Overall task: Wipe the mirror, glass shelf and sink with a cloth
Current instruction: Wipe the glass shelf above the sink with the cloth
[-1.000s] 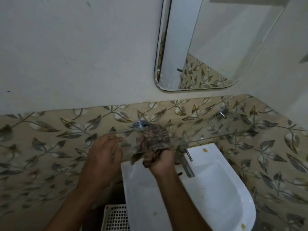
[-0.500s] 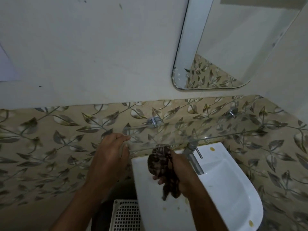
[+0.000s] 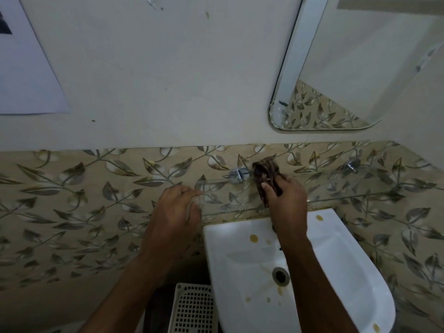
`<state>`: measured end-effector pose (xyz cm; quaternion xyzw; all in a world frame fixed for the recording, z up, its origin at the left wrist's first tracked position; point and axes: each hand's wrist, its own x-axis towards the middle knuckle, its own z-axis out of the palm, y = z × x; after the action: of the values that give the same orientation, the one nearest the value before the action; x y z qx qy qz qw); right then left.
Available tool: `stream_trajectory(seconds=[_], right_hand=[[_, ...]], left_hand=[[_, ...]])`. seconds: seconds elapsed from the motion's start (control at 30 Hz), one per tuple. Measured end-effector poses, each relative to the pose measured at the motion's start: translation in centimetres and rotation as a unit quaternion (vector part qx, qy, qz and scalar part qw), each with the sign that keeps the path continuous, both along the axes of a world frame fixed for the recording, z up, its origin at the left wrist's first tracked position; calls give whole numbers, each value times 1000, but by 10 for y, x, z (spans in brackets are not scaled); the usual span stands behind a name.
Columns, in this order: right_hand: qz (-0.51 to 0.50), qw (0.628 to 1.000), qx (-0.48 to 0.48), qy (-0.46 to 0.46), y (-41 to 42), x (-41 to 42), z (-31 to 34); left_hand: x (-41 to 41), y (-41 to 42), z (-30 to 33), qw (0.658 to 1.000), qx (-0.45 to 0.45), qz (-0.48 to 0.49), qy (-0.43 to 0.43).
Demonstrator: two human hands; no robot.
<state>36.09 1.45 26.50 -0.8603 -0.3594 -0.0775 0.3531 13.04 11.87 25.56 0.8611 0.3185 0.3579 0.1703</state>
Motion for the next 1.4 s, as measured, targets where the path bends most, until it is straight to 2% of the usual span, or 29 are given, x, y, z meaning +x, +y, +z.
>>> stream_trajectory(seconds=[0.13,0.27,0.33,0.4,0.43,0.57,0.63,0.73,0.8,0.9,1.0,1.07,1.13,1.17,1.2,1.27,1.33,1.4], right_hand=[[-20,994,-94,-46,29,-5,-23],[59,993,-70,-79,46,-58,-29],[132,984,-63,-101,52,-90,-36],[203,976,-69,-29,48,-116,-45],[239,971,-29,6,42,-128,-47],[304,950,19,-74,29,-131,-65],[336,926,39,-169,20,-120,-59],[403,901,7,-161,5,-85,-45],[364,912,-49,-183,-8,-51,-35],[300,943,-38,-142,-26,-6,-33],[208,964,-8,-168,-63,16,-40],[112,988,34,-99,-89,19,-52],[13,992,100,74,-101,12,-73],[-15,972,145,186,-98,5,-81],[-17,928,204,310,-90,-1,-85],[28,786,310,534,-68,-14,-82],[63,658,371,652,-43,-24,-69],[73,555,414,718,-20,-36,-54]], left_hand=[[-1,-2,3,1000,14,12,4],[11,-7,9,1000,6,0,-2],[19,-13,17,1000,-8,-4,-26],[26,-19,24,998,-35,-2,-56],[28,-22,26,997,-39,-3,-67],[29,-21,29,998,-30,-2,-63],[25,-19,26,998,-34,5,-51],[18,-18,21,999,-28,9,-36],[15,-17,19,999,-34,15,-31],[14,-18,19,999,-41,14,-29],[14,-16,16,1000,-21,5,-10],[14,-15,12,1000,-9,0,1],[15,-14,8,1000,4,-7,7],[17,-14,7,1000,7,-11,11],[20,-15,7,1000,8,-14,15],[24,-17,8,1000,4,-13,19],[27,-19,12,1000,-4,-12,24],[28,-22,13,999,-8,-10,31]])
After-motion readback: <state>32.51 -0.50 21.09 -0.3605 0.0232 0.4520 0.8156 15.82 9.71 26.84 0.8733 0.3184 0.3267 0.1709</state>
